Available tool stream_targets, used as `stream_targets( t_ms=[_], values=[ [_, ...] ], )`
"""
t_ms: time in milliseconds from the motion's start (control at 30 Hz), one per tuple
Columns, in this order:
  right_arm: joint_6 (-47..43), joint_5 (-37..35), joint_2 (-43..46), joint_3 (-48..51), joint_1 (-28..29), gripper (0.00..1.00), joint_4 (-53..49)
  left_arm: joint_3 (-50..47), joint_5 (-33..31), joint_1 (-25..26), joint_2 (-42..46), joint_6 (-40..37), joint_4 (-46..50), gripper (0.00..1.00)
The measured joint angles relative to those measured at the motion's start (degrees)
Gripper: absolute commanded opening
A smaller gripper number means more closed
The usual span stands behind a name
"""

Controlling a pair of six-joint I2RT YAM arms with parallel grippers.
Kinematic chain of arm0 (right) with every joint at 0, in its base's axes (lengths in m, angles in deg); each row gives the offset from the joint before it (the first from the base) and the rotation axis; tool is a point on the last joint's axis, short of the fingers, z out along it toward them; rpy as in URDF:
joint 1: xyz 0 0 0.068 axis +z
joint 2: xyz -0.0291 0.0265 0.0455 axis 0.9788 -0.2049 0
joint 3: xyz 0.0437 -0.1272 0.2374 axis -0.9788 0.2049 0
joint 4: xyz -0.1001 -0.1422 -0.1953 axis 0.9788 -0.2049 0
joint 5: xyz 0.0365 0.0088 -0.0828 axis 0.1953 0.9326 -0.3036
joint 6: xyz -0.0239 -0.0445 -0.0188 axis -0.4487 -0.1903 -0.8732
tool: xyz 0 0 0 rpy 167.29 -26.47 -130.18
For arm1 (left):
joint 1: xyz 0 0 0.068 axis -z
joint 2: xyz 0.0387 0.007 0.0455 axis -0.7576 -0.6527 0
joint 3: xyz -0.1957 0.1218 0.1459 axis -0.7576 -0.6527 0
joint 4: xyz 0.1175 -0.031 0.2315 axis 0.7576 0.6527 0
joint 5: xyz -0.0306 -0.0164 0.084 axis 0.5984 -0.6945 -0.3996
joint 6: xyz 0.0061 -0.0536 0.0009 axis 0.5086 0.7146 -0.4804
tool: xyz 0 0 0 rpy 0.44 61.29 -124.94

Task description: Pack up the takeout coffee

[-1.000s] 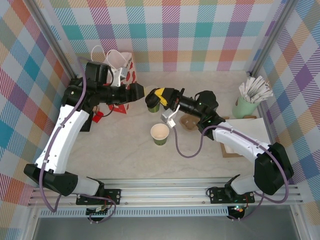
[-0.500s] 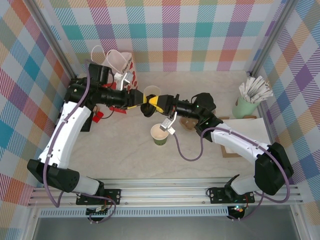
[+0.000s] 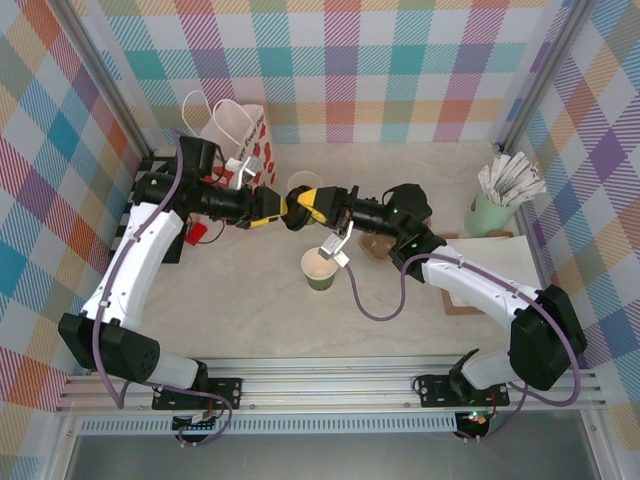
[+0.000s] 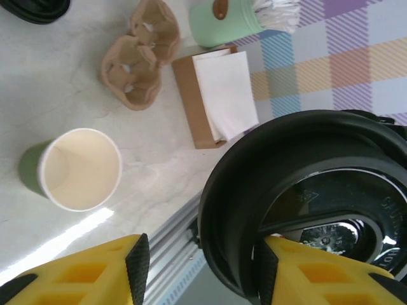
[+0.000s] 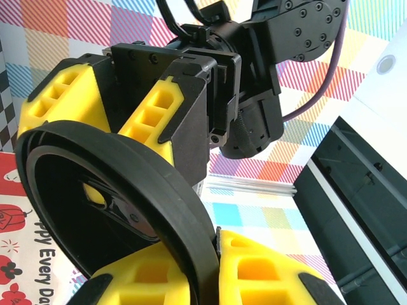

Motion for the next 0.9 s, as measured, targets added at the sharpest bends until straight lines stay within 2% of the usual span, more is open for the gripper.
stream_targets(
  t_ms=[200, 400, 500, 533, 633, 667, 700, 733, 900],
  values=[
    [0.24, -0.07, -0.13, -0.37, 0.17, 0.00, -0.15, -1.16, 3.80, -0.11, 0.00, 0.52, -2.58, 0.28],
    [0.24, -0.26, -0.90, -0.74, 0.55, 0.00, -0.50, -1.44, 4.96, -0.15, -0.07, 0.87, -2.95, 0.13],
    [0.26, -0.46, -0.90, -1.03, 0.81, 0.00, -1.16, -1.42, 5.11, -0.24, -0.07, 0.92, -2.84, 0.00],
    [0.46, -0.63, -0.90, -1.07, 0.81, 0.11, -1.53, -1.42, 5.09, -0.37, -0.07, 0.76, -2.89, 0.00],
    [3.34, -1.90, -0.55, -1.51, 0.96, 0.56, -5.22, -1.40, 3.72, -0.52, -0.07, 0.61, -2.84, 0.00],
    [6.32, -3.02, -0.11, -2.12, 1.05, 0.79, -8.35, -1.40, 2.62, -0.52, -0.07, 0.44, -2.80, 0.00],
    [9.73, -4.39, 0.44, -2.86, 1.01, 0.96, -11.50, -1.29, 0.52, -0.50, 0.00, 0.42, -2.56, 0.00],
    [13.57, -5.77, 1.11, -3.58, 0.85, 1.00, -14.38, -1.20, -1.95, -0.48, 0.11, 0.42, -2.36, 0.00],
    [39.67, -16.59, 10.49, -1.51, 0.09, 1.00, -22.80, -1.36, -17.59, 0.42, 1.68, 1.44, -1.31, 0.00]
  ],
)
